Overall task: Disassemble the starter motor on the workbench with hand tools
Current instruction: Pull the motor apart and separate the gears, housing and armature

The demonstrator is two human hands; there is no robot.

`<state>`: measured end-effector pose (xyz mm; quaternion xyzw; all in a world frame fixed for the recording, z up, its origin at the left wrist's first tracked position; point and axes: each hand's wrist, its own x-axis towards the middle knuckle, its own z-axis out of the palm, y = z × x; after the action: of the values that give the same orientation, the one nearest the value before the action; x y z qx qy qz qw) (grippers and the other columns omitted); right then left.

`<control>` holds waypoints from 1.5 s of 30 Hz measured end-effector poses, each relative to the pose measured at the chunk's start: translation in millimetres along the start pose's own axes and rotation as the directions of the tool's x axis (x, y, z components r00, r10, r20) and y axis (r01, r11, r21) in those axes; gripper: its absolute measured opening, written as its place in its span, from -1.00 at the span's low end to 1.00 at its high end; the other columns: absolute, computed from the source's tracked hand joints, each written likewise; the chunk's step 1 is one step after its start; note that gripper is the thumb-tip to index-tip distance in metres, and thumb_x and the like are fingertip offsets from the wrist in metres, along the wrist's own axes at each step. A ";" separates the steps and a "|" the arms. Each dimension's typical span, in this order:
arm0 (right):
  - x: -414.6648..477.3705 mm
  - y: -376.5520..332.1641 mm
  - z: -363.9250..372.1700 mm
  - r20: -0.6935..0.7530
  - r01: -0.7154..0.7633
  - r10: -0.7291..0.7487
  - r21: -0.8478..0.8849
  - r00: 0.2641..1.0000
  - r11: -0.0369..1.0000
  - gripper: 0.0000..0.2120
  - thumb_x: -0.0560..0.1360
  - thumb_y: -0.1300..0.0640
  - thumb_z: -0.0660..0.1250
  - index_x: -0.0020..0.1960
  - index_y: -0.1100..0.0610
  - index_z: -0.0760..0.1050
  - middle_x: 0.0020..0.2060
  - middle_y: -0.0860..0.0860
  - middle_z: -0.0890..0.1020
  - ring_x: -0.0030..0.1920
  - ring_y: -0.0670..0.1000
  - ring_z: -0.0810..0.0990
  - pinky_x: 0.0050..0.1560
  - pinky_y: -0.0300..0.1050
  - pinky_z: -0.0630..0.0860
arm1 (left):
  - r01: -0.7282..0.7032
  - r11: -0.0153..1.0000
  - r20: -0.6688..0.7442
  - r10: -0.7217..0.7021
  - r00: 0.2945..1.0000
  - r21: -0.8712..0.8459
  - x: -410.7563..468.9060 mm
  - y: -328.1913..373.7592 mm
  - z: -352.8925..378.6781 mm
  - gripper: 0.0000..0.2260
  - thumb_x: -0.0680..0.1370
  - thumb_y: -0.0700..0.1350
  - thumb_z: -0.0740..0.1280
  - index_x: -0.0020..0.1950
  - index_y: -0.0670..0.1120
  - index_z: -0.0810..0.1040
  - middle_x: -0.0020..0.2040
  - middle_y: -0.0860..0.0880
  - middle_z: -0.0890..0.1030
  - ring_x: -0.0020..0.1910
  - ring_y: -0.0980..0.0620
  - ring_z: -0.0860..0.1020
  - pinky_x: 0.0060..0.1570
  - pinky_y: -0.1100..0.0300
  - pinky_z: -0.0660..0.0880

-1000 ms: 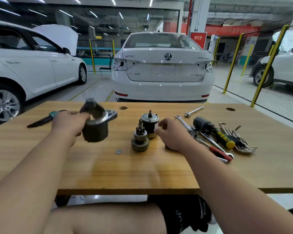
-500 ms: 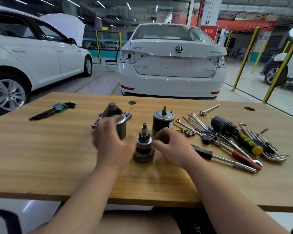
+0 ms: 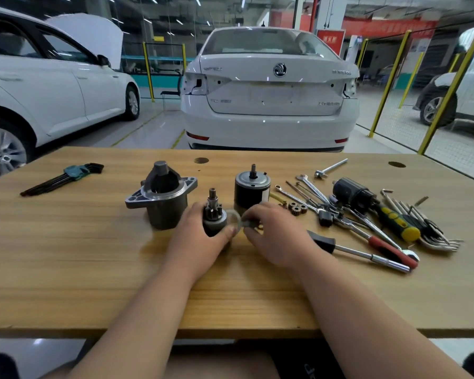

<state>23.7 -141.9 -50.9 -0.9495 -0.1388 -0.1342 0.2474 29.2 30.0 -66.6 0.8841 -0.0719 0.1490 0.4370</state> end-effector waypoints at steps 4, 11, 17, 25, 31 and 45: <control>-2.9 23.6 -36.0 -0.261 -0.257 0.310 0.216 0.914 0.942 -0.96 0.51 0.08 0.37 -0.04 -0.02 0.56 -0.21 -0.11 0.62 -0.19 -0.05 0.59 -0.14 -0.03 0.58 | 0.128 0.947 -0.098 -0.103 0.990 0.294 -5.1 -4.4 -0.3 -0.34 0.38 0.35 0.32 0.38 0.06 0.35 0.25 0.06 0.40 0.26 -0.01 0.32 0.18 0.08 0.33; -4.1 49.3 -65.4 -0.047 -0.457 0.454 -0.089 0.890 0.885 -0.88 0.52 0.03 0.37 0.03 0.00 0.63 -0.20 -0.06 0.63 -0.20 -0.04 0.57 -0.19 -0.09 0.58 | 0.117 0.887 -0.059 -0.101 0.993 0.448 -10.4 -2.7 -2.3 -0.43 0.44 0.36 0.12 0.20 -0.04 0.49 0.06 -0.02 0.50 0.07 -0.01 0.40 0.01 0.09 0.36; 8.0 4.5 -24.1 0.068 -0.187 0.203 -0.189 0.977 0.964 -0.82 0.54 -0.04 0.32 0.06 -0.05 0.64 -0.11 -0.09 0.61 -0.11 -0.03 0.55 -0.14 -0.09 0.52 | 0.223 0.844 -0.134 -0.181 0.974 0.488 -5.7 -2.4 -4.9 -0.53 0.58 0.22 0.11 0.34 -0.06 0.39 0.25 -0.09 0.48 0.23 -0.12 0.38 0.17 -0.01 0.34; 20.3 -7.0 8.0 -0.160 -0.169 0.136 -0.213 0.978 0.962 -0.73 0.56 -0.05 0.32 0.18 0.06 0.48 0.10 0.00 0.50 0.07 0.05 0.50 -0.04 -0.05 0.48 | 0.243 0.792 -0.182 -0.168 0.969 0.560 0.8 -11.1 -4.5 -0.60 0.61 0.18 0.04 0.25 -0.04 0.43 0.21 -0.08 0.52 0.23 -0.11 0.37 0.13 -0.01 0.32; 37.4 5.8 -10.2 -0.133 -0.392 0.425 0.218 0.895 0.894 -0.20 0.48 -0.08 0.43 0.54 0.13 0.09 0.49 0.07 0.26 0.39 0.14 0.39 0.16 0.04 0.46 | 0.257 0.814 -0.236 -0.153 0.960 0.520 -5.5 -9.7 -2.4 -0.51 0.58 0.23 0.03 0.36 -0.06 0.36 0.32 -0.12 0.38 0.28 -0.15 0.30 0.22 -0.06 0.27; 98.2 -5.6 23.1 0.024 -0.381 0.380 0.067 0.925 0.922 -0.24 0.43 -0.18 0.44 0.46 0.09 0.20 0.36 0.08 0.45 0.21 0.16 0.54 -0.07 -0.05 0.42 | 0.219 0.966 -0.199 -0.190 0.961 0.138 32.9 -29.7 -8.9 0.00 0.31 0.26 0.45 0.53 0.03 -0.09 0.55 -0.03 -0.16 0.48 -0.19 0.14 0.41 -0.04 0.21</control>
<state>117.0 -106.1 -36.2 -0.9497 0.0422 -0.0738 0.3014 66.2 55.2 -73.1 0.9012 0.0729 0.1892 0.3831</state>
